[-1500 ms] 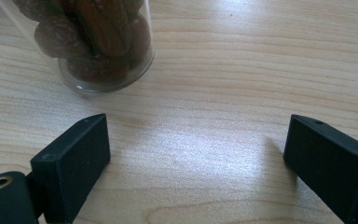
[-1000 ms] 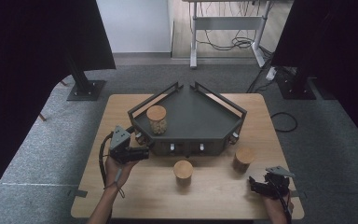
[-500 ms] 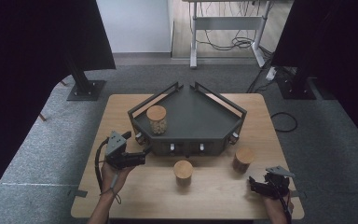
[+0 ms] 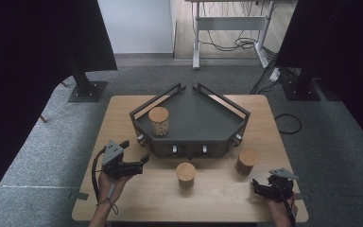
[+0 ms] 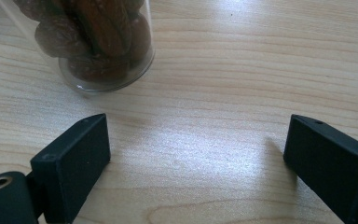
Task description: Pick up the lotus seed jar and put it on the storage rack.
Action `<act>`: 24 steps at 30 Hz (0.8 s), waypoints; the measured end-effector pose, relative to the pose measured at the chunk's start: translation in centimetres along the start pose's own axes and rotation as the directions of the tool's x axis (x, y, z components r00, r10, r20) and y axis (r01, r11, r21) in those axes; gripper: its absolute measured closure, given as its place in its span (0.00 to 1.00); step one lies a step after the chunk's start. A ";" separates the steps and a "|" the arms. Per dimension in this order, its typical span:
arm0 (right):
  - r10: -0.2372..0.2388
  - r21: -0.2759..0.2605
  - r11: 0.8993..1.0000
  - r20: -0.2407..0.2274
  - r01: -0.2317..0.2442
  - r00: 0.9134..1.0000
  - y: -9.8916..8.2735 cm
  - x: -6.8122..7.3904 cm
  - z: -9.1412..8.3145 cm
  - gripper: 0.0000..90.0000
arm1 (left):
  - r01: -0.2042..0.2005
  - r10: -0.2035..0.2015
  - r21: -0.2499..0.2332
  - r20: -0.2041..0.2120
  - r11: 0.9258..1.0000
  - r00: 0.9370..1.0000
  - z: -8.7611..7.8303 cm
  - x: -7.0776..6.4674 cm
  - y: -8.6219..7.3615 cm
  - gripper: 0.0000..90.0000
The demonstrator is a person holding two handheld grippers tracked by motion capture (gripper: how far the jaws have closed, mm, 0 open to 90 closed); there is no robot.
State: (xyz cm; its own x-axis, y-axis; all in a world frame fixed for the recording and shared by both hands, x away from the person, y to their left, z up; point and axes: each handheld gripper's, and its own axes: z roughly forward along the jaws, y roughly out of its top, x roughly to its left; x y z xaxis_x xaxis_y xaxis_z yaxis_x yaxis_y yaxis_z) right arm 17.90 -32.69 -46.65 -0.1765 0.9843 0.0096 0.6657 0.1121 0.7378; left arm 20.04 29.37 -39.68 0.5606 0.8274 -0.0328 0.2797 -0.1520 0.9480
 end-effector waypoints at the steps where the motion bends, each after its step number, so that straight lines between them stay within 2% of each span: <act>1: 0.000 0.000 1.000 0.000 0.000 1.000 0.0 0.0 0.0 0.07 | -0.001 0.001 0.001 0.002 1.000 1.000 0.0 0.0 0.0 0.06; 9: 0.001 0.000 1.000 0.000 -0.001 1.000 0.0 0.0 0.0 0.07 | -0.019 0.019 0.024 0.004 1.000 1.000 -0.2 -0.4 -0.5 0.06; 24: 0.000 0.000 1.000 0.001 0.000 1.000 0.0 0.0 0.0 0.07 | -0.003 0.002 0.066 0.003 0.998 1.000 -0.5 -0.2 -2.0 0.06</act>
State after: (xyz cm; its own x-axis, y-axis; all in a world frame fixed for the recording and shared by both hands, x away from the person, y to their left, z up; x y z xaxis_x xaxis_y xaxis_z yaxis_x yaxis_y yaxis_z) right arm 17.89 -32.68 -46.65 -0.1758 0.9844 0.0097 0.6657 0.1116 0.7378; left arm 19.01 29.77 -41.37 0.5634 0.8256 -0.0314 0.3289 -0.1892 0.9252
